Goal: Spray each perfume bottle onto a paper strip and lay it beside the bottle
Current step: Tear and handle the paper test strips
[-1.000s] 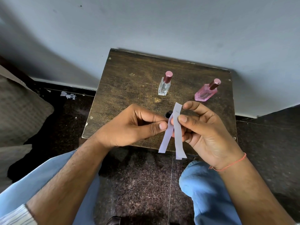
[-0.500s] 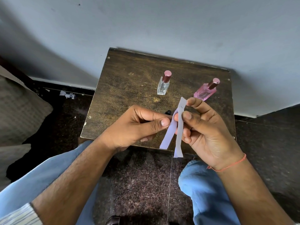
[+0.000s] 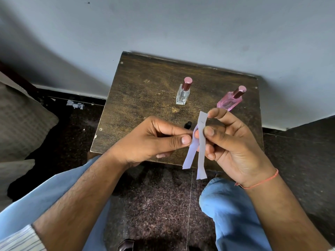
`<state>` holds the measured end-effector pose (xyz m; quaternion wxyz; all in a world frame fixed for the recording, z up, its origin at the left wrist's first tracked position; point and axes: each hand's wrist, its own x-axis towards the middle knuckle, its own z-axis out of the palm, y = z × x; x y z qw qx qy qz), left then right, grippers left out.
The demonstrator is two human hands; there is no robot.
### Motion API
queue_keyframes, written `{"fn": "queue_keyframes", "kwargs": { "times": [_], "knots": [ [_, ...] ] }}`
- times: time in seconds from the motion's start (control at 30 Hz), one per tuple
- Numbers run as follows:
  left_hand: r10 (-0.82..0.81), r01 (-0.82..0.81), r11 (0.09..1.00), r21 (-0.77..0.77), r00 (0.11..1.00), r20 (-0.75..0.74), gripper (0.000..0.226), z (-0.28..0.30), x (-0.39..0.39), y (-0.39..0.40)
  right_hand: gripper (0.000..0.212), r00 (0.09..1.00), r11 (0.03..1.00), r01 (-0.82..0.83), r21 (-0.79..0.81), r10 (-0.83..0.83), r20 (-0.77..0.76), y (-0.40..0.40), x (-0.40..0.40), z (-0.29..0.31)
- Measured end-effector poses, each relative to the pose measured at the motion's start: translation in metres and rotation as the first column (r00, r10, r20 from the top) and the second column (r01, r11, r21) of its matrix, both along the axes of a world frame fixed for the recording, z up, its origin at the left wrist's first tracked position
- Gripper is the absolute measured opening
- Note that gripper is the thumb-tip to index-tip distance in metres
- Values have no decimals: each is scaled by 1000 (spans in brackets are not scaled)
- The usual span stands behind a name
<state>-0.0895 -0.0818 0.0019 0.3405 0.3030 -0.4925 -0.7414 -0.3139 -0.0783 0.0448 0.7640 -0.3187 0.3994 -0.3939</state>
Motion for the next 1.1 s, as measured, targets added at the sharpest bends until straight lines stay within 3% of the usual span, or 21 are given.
{"fn": "queue_keyframes", "kwargs": {
  "times": [0.3,1.1],
  "knots": [
    [-58,61,998,-34,995,85,26,2,5,-4,48,998,998,-64,0,64,-21,2,-1,3],
    [-17,19,1000,-14,994,104,30,4,4,-3,42,998,998,-56,-2,56,6,1,-4,-1]
  ]
}}
